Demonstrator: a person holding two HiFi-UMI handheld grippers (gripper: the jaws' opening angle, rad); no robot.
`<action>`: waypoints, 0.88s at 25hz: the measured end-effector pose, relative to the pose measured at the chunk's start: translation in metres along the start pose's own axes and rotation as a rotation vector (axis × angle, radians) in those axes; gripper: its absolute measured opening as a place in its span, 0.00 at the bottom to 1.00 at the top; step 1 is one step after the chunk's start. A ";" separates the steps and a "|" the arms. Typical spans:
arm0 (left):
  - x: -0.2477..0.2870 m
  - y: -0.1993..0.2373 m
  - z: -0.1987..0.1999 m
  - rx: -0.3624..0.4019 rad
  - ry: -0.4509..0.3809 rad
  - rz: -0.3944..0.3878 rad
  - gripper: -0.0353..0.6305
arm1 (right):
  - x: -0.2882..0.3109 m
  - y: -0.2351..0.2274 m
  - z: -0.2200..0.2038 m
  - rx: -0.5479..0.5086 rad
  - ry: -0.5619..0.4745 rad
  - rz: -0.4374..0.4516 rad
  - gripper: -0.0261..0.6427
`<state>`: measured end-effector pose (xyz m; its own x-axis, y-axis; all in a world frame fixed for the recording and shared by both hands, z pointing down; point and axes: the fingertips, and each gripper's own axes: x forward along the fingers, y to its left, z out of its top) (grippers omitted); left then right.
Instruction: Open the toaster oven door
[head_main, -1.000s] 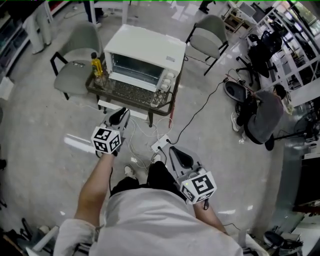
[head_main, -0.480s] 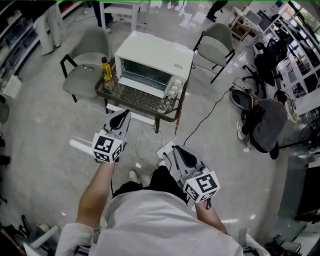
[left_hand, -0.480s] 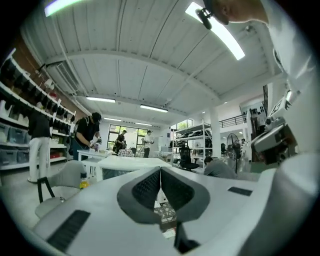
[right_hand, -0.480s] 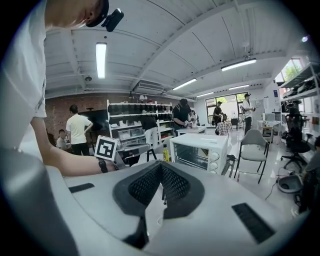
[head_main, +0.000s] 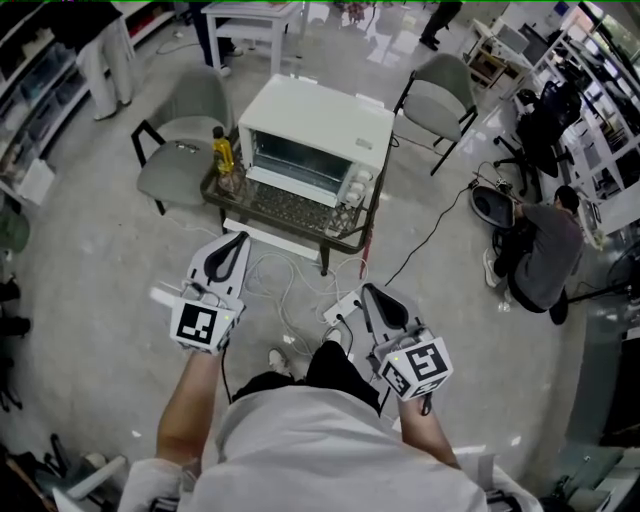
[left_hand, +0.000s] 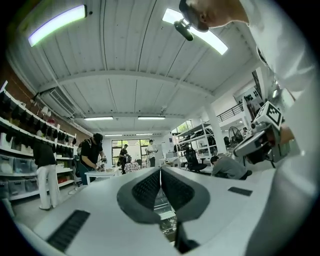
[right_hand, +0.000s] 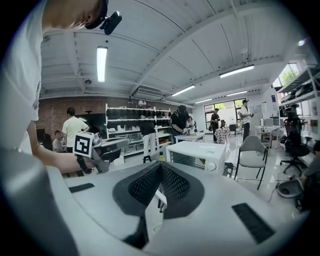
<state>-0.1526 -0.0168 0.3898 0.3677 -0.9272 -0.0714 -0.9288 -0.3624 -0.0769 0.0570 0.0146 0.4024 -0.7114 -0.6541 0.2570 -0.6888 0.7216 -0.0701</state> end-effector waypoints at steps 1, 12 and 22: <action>-0.005 0.000 0.005 0.012 -0.008 0.009 0.09 | 0.000 -0.002 0.001 0.001 -0.003 -0.005 0.07; -0.060 0.019 0.004 0.070 0.011 0.186 0.09 | -0.005 -0.022 -0.003 0.018 0.016 -0.057 0.07; -0.105 0.017 0.020 0.110 0.008 0.253 0.09 | -0.001 -0.019 -0.008 0.022 0.007 -0.035 0.07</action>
<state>-0.2059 0.0761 0.3756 0.1235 -0.9878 -0.0945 -0.9804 -0.1068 -0.1654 0.0715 0.0035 0.4116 -0.6856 -0.6775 0.2664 -0.7165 0.6927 -0.0821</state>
